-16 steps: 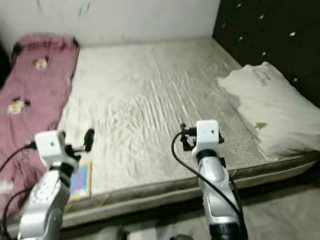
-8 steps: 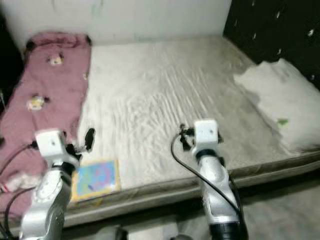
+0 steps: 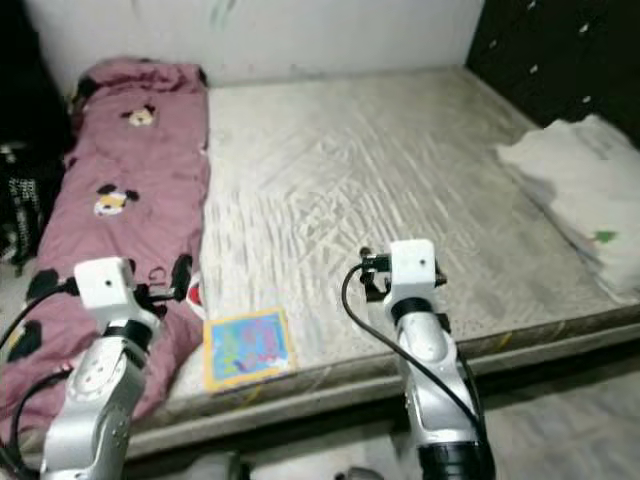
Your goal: Clean up the room
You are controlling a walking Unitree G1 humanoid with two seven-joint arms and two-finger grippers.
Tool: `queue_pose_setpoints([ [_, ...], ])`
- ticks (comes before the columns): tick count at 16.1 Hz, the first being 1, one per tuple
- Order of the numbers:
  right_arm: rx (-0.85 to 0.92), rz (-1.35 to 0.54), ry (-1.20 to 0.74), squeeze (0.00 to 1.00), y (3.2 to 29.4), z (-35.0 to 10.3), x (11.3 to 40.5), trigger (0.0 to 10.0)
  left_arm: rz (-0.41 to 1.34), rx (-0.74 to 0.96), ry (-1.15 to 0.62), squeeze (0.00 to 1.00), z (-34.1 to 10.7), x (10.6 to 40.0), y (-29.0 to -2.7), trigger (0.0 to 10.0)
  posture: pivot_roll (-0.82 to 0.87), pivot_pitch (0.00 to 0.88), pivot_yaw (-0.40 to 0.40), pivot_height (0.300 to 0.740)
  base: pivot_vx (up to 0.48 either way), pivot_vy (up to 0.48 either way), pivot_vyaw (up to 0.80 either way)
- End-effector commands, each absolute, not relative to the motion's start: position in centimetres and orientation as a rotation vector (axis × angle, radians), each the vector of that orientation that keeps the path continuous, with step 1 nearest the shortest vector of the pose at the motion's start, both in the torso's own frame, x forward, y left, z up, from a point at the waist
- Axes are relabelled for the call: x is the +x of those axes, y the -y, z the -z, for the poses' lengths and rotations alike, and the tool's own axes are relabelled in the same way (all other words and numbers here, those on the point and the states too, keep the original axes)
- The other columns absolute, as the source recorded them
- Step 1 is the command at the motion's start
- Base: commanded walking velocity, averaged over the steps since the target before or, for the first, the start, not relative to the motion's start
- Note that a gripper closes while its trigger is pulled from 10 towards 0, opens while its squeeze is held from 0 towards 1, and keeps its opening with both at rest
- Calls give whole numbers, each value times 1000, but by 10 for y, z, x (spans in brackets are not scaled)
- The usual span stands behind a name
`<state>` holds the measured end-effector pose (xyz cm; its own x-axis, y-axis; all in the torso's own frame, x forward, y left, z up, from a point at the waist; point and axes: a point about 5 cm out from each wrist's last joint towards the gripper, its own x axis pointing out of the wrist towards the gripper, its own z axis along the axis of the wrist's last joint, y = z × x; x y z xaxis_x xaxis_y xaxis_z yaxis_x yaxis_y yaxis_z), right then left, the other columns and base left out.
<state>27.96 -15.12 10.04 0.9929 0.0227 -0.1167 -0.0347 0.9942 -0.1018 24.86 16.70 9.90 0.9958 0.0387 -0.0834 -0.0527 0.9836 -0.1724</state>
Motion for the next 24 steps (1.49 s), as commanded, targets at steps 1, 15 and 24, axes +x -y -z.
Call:
queue_pose_setpoints([
  [1, -84, -54, -93, 0, 143, -106, 282, 10000, -67, -155, -71, 0, -102, 248, -175, 10000, 73, 12, -6, 740, 0, 480, 0],
  [15, -73, -53, -82, 0, 142, -108, 285, 10000, -89, -121, -33, 0, -109, 252, -180, 10000, 75, 9, -3, 740, 0, 33, 0],
  [24, -62, -47, -80, 0, 143, -109, 284, 10000, -81, -136, -61, 0, -105, 246, -185, 10000, 74, 15, -3, 740, 0, 0, 0],
])
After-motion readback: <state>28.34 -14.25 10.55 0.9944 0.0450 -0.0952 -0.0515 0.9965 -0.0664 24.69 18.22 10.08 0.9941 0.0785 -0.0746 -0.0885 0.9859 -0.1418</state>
